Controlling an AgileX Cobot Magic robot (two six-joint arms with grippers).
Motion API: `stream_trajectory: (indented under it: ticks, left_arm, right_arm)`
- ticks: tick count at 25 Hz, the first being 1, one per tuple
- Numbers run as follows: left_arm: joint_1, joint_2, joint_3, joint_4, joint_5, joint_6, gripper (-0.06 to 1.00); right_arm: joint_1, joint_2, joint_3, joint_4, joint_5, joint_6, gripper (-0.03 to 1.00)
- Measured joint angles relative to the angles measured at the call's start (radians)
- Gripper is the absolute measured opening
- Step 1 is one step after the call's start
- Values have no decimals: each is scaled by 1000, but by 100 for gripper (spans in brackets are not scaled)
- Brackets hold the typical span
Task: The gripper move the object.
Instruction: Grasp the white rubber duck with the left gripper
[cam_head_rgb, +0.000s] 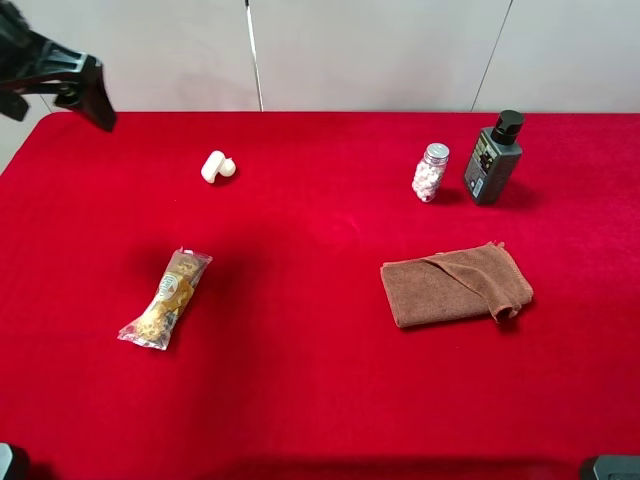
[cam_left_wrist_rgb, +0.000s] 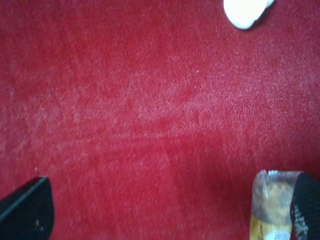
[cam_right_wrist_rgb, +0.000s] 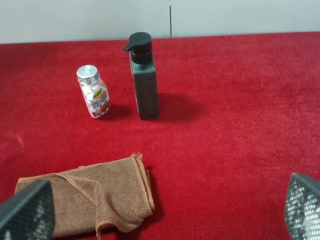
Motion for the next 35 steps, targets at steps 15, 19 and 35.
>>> stream_trajectory:
  ticks: [15,19,35]
  left_arm:
    - [-92,353,-212,-19,-73,3,94]
    - [-99,437,-265,-45,-94,21,94]
    - [-159,679,-413,-58,-147,41,94]
  right_arm:
    - [0,0,0,0,0,0,69]
    - [0,0,0,0,0,0,69]
    - [0,0,0,0,0,0,69]
